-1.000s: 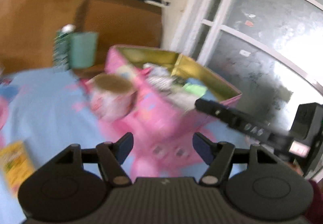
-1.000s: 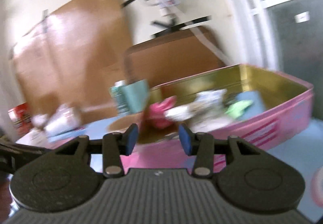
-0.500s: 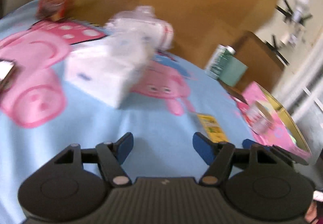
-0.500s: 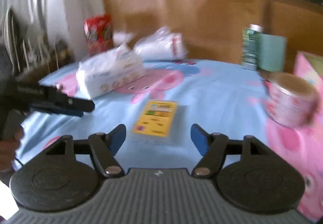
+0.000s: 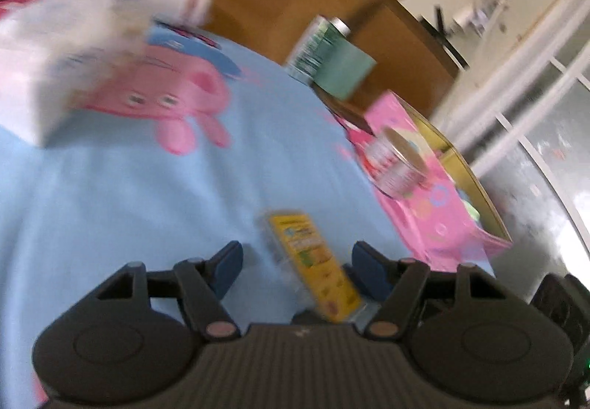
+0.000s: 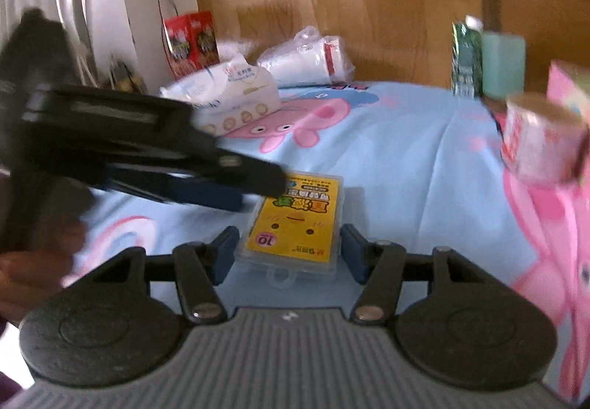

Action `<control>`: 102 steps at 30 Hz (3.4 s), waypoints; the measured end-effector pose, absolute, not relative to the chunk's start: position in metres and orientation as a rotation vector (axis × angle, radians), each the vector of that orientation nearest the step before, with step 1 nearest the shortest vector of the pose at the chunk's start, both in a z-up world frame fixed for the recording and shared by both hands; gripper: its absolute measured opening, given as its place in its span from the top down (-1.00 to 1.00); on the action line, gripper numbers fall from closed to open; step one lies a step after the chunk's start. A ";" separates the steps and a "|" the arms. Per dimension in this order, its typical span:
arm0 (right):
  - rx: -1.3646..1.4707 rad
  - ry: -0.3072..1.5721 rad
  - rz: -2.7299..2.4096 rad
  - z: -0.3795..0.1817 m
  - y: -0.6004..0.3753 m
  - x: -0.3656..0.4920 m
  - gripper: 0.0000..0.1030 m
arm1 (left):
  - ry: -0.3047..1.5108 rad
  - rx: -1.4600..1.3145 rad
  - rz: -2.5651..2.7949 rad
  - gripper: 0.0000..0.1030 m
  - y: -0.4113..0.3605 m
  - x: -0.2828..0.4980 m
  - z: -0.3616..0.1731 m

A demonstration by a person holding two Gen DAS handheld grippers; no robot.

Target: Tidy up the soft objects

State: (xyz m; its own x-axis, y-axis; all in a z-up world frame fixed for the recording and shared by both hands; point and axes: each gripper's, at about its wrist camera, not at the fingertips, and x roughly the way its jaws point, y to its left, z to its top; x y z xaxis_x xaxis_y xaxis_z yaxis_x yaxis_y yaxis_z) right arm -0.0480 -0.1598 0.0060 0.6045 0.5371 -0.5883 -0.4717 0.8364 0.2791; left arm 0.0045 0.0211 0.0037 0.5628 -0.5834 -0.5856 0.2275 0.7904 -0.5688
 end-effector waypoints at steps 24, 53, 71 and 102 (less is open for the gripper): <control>0.116 0.425 0.046 0.046 -0.333 -0.033 -0.22 | 0.774 -0.013 -0.741 -0.16 -0.269 0.078 0.068; 0.368 0.410 -0.005 0.030 -0.302 -0.096 -0.30 | 0.719 0.013 -0.427 -0.47 -0.109 -0.005 0.043; 0.461 0.595 0.057 0.007 -0.268 -0.084 -0.60 | 0.729 0.130 -0.249 -0.99 -0.085 -0.007 0.001; 0.415 0.463 -0.020 0.043 -0.259 -0.112 -0.64 | 0.714 0.132 -0.274 -0.99 -0.087 -0.025 0.026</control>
State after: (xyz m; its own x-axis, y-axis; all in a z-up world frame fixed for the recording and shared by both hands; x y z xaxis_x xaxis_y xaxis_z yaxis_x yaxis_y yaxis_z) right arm -0.1119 -0.2590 0.0428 0.8961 0.0742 -0.4376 0.1116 0.9166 0.3840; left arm -0.0254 -0.0868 0.0257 0.7221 -0.2023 -0.6615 0.2920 0.9561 0.0264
